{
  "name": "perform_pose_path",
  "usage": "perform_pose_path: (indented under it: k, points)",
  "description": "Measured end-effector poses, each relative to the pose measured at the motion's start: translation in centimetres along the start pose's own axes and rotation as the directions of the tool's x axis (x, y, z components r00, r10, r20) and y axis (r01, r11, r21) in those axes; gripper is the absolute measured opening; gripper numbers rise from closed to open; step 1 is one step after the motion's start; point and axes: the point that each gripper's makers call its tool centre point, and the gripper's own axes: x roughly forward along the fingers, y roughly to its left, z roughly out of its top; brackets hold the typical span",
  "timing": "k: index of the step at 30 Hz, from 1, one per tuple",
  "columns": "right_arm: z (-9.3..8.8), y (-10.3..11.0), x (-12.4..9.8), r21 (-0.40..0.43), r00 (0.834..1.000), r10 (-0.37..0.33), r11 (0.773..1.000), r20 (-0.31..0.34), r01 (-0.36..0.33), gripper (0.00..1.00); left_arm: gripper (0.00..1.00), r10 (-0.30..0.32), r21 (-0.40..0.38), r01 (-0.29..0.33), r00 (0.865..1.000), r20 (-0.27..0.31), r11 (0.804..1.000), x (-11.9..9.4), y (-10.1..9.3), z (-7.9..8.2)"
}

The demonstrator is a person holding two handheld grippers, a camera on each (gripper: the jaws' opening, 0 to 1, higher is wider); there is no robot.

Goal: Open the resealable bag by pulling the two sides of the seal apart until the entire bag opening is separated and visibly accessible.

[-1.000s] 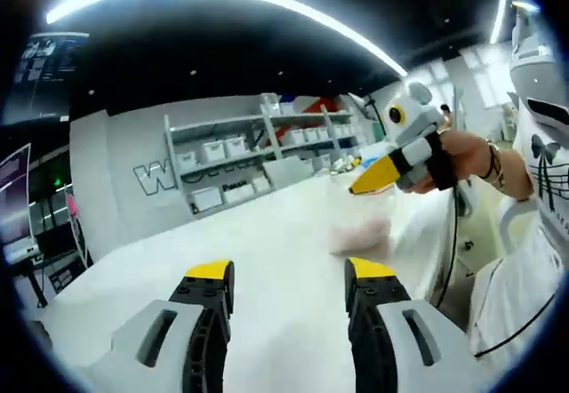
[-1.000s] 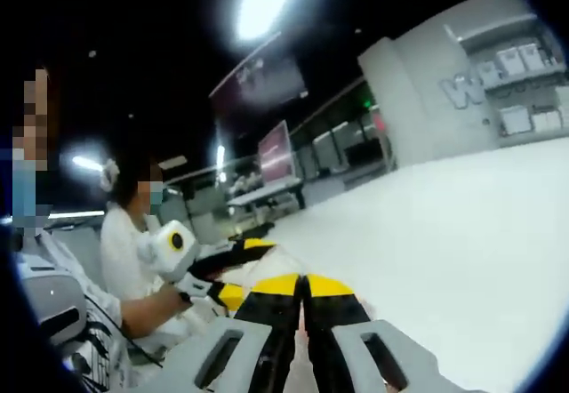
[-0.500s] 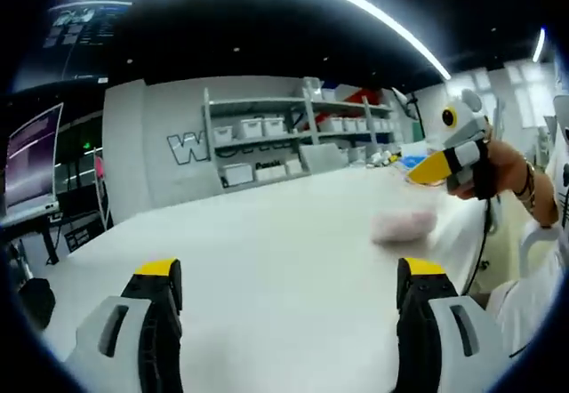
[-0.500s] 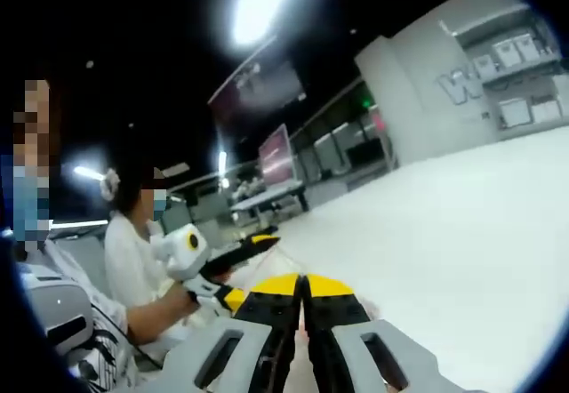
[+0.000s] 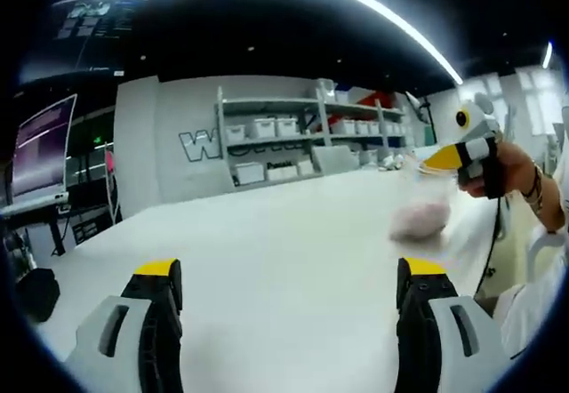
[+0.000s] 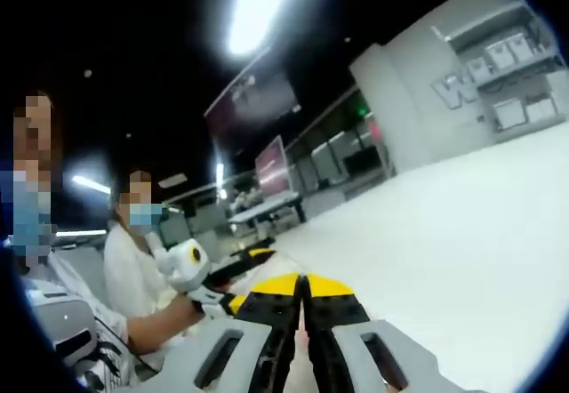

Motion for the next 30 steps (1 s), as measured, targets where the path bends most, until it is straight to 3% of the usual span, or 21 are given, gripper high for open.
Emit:
perform_pose_path:
  k: [22, 30]
  points:
    - [3.9, -2.2, -0.5, -0.010, 0.996, -0.055, 0.998, 0.074, 0.056, 0.00, 1.00, -0.005, -0.004, 0.005, 1.000, 0.010, 1.000, 0.1, -0.1, 0.1]
    - [5.4, -3.3, 0.2, -0.037, 0.995, -0.073, 0.996, 0.069, 0.076, 0.00, 1.00, -0.006, -0.005, 0.006, 1.000, 0.019, 1.000, 0.1, 0.0, 0.1]
